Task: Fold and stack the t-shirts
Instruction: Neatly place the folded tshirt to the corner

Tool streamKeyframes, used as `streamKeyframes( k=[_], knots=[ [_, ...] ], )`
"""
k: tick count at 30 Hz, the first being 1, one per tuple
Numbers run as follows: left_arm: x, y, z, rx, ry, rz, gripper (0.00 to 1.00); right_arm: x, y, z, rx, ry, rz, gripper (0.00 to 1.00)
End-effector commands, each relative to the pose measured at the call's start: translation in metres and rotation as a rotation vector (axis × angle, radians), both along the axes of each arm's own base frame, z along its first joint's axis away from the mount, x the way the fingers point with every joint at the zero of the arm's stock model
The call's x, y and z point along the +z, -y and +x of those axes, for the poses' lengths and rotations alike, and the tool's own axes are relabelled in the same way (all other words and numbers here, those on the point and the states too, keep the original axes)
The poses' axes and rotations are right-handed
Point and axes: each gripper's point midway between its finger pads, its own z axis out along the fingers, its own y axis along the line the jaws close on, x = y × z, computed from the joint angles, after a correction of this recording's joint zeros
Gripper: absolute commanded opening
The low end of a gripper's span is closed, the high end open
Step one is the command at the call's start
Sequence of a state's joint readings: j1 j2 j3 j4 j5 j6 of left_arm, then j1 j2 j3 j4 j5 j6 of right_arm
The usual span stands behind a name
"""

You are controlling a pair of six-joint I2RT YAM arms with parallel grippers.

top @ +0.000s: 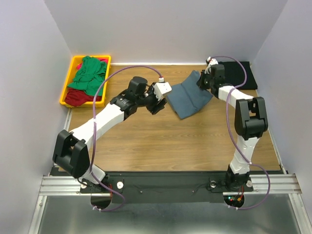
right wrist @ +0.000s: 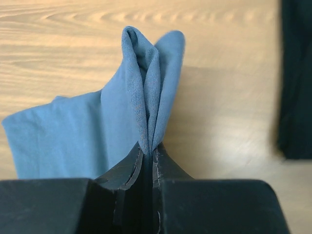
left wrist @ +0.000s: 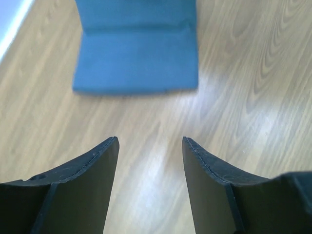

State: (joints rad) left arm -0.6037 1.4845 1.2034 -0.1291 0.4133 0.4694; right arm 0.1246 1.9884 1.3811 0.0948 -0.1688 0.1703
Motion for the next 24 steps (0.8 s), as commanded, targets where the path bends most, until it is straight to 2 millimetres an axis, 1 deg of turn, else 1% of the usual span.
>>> streamKeyframes(
  k=[1,2,4,5,8,9,10,12,13,16,19,20,22,24],
  knots=[
    [-0.007,-0.02,-0.013,0.069,-0.04,0.01,0.66,0.025,0.03,0.037,0.018,0.111,-0.235,0.01],
    [-0.006,-0.021,-0.016,0.075,-0.044,0.003,0.97,0.03,0.033,0.042,0.016,0.121,-0.247,0.01],
    [-0.012,-0.024,-0.019,0.092,-0.065,0.003,0.98,0.039,0.044,0.053,0.011,0.137,-0.273,0.01],
    [-0.013,-0.026,-0.02,0.109,-0.082,-0.005,0.98,0.053,0.051,0.065,0.0,0.171,-0.278,0.01],
    [-0.017,-0.029,-0.024,0.122,-0.096,-0.011,0.98,0.065,0.059,0.078,-0.003,0.19,-0.312,0.0],
    [-0.018,-0.031,-0.027,0.122,-0.091,-0.011,0.98,0.07,0.066,0.086,-0.01,0.199,-0.332,0.01],
    [-0.02,-0.034,-0.027,0.13,-0.085,-0.002,0.98,0.076,0.068,0.09,-0.013,0.213,-0.341,0.01],
    [-0.02,-0.038,-0.027,0.142,-0.075,0.004,0.98,0.081,0.074,0.097,-0.022,0.23,-0.362,0.01],
    [-0.022,-0.04,-0.028,0.146,-0.075,0.008,0.98,0.09,0.079,0.102,-0.03,0.248,-0.378,0.01],
    [-0.021,-0.043,-0.03,0.154,-0.068,0.003,0.98,0.102,0.089,0.11,-0.04,0.275,-0.417,0.01],
    [-0.026,-0.044,-0.032,0.153,-0.079,0.01,0.98,0.111,0.098,0.114,-0.041,0.291,-0.452,0.01],
    [-0.027,-0.044,-0.032,0.154,-0.079,0.012,0.99,0.118,0.101,0.115,-0.043,0.304,-0.461,0.0],
    [-0.027,-0.044,-0.031,0.157,-0.077,0.012,0.98,0.124,0.102,0.116,-0.042,0.316,-0.471,0.01],
    [-0.028,-0.044,-0.029,0.162,-0.077,0.013,0.98,0.136,0.105,0.118,-0.049,0.337,-0.478,0.0]
  ],
)
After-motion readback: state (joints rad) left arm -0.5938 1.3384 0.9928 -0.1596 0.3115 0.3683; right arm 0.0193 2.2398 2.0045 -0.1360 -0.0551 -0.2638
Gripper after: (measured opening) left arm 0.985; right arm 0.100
